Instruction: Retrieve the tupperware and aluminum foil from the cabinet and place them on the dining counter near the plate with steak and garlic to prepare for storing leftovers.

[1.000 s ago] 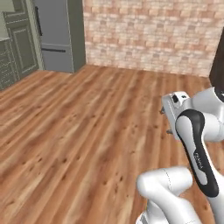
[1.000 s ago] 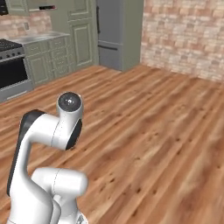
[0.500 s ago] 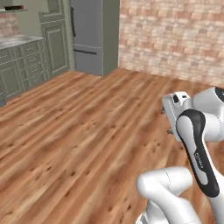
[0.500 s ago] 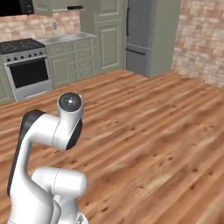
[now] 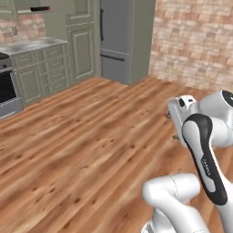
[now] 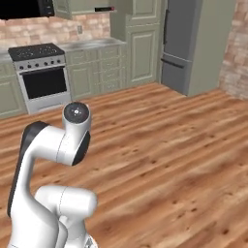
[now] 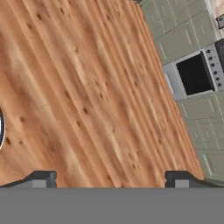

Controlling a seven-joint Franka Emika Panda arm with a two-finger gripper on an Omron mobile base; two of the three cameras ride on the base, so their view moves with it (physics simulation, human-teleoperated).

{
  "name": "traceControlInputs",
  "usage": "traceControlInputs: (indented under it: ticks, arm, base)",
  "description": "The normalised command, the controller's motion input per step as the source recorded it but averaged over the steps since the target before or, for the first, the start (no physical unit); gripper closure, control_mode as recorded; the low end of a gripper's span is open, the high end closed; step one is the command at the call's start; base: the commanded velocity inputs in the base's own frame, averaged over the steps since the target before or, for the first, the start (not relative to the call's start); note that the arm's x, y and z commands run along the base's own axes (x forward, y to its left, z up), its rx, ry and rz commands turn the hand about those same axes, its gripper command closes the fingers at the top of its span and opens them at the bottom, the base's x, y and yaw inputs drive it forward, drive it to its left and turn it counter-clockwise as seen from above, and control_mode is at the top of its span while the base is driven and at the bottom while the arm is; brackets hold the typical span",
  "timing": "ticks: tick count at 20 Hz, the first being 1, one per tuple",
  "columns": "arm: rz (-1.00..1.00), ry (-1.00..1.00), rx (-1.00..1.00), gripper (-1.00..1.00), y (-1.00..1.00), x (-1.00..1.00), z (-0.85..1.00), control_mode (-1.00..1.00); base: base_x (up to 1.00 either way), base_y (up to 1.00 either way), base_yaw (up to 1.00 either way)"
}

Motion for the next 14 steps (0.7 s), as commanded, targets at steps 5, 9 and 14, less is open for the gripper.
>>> traceControlInputs:
  ticks: [5, 9, 14]
  arm:
    - [0.0, 0.0, 0.0, -1.0, 0.0, 0.0, 0.0, 1.0]
    - [0.0, 0.0, 0.0, -1.0, 0.0, 0.0, 0.0, 1.0]
    - [0.0, 0.0, 0.0, -1.0, 0.0, 0.0, 0.0, 1.0]
  base:
    - [1.0, -0.57, 0.17]
    - [1.0, -0.43, 0.13]
    - [1.0, -0.11, 0.18]
